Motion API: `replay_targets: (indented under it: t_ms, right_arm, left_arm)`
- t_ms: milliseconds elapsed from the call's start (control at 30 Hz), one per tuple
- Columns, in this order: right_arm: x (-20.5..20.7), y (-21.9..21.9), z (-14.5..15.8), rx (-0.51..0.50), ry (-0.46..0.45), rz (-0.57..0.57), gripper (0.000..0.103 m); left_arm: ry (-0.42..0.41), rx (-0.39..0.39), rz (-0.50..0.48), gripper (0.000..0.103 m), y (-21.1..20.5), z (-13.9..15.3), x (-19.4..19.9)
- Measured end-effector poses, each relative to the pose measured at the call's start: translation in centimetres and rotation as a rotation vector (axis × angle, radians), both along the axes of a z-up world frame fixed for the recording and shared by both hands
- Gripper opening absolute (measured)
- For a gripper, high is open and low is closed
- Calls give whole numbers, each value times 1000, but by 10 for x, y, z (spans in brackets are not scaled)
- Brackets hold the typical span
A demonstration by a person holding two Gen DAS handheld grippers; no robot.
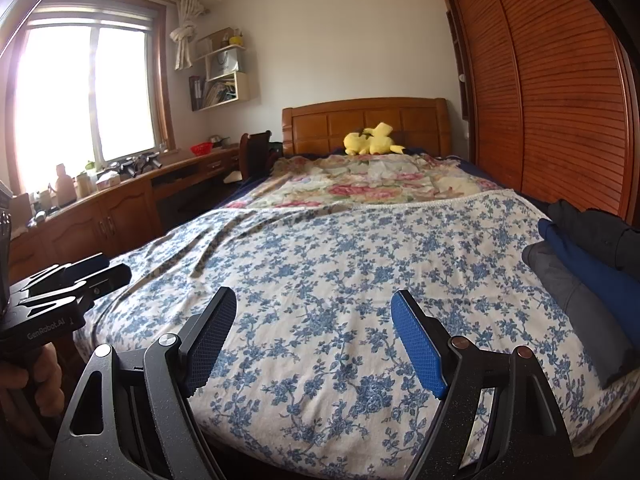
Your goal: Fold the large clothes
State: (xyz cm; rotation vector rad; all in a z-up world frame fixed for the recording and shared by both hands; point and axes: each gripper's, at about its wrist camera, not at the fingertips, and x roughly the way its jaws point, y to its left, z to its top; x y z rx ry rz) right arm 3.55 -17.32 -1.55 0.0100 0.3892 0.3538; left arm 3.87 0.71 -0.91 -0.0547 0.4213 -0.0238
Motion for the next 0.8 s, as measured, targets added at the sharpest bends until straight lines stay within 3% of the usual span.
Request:
replay_targets:
  t_ms: [800]
  right_arm:
    - [-1, 0, 1, 0, -7, -5, 82]
  left_arm:
    - [-10, 7, 0, 58, -1, 2, -3]
